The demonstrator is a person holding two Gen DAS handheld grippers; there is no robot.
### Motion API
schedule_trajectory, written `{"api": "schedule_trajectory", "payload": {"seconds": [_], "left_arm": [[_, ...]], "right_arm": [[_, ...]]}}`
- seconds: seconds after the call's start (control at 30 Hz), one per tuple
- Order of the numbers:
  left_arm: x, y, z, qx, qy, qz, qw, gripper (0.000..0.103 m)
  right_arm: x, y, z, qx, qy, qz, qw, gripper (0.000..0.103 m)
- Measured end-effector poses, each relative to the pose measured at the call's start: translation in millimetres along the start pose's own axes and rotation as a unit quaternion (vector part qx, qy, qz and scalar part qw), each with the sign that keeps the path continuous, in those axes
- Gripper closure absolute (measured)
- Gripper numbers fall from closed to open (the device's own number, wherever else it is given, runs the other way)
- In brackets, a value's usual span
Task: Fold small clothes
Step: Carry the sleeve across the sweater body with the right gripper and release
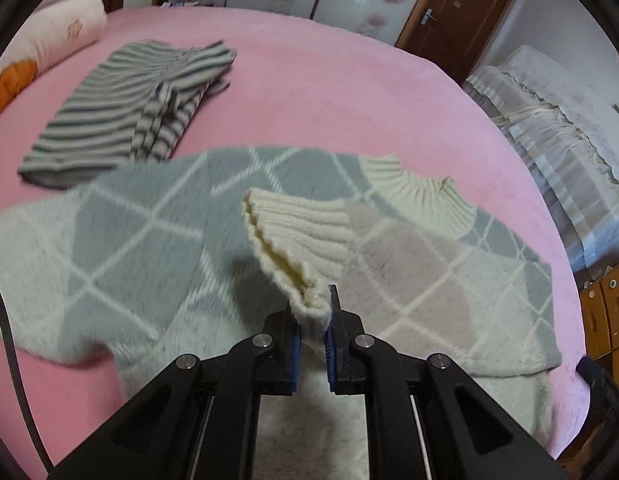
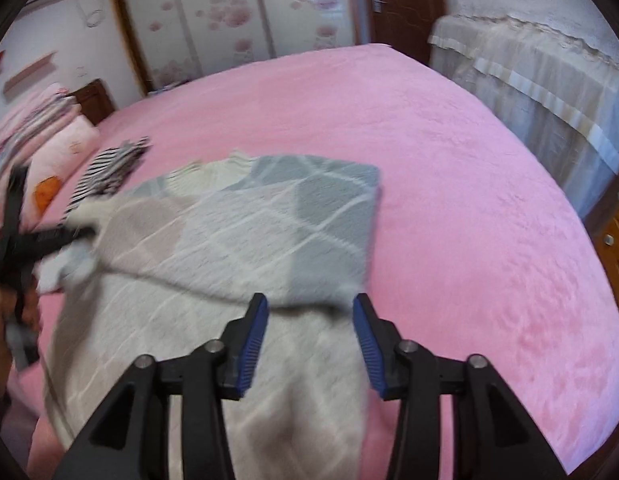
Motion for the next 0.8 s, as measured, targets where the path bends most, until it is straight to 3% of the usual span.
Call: {"api": "schedule_trajectory", "payload": {"seconds": [0.13, 0.37, 0.53, 0.57, 0.6, 0.63, 0.7, 0.8], "left_arm": [[15, 16, 6, -0.008, 0.014, 0.007, 0.9998, 0.095], [21, 10, 10, -0.024, 0.034, -0.001, 0.9991, 0.095], [7, -4, 21, -0.044, 0.048, -0.021, 0.9976, 0.095], [5, -6, 24, -0.050, 0.051, -0.023, 0.9972, 0.095], [2, -9, 29, -0.062, 0.054, -0.026, 0.9963, 0.095], [1, -10, 32, -0.074, 0.053, -0.030, 0.9954, 0.095], [1, -9, 31, -0.100, 0.034, -0.048, 0.9933, 0.095], [11, 1, -1, -0.048, 0.001, -0.040, 0.9981, 0.095]], "right_arm": [[-21, -21, -23, 0.009, 0.029, -0.023, 0.999, 0.054], [-32, -62, -99, 0.053, 0.053, -0.016, 0.997, 0.054], [-34, -80, -139, 0.075, 0.030, -0.055, 0.995, 0.054], [-33, -81, -142, 0.074, 0.025, -0.055, 0.995, 0.056], [-31, -83, -147, 0.074, 0.021, -0.052, 0.996, 0.064], [-27, -85, -150, 0.076, 0.030, -0.035, 0.996, 0.090], [-20, -87, -141, 0.045, 0.042, -0.016, 0.998, 0.091], [-29, -77, -156, 0.061, 0.069, -0.015, 0.996, 0.091]]}}
Point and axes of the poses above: each gripper's, at about its wrist camera, not at the fingertips, and z roughly against the way its jaws point, x to its left, y to its underside, the point moved 1 cm from there along -z, roughly the way its jaws point, and after that the axes turned 9 degrees about -x, right-handed, at the moved point
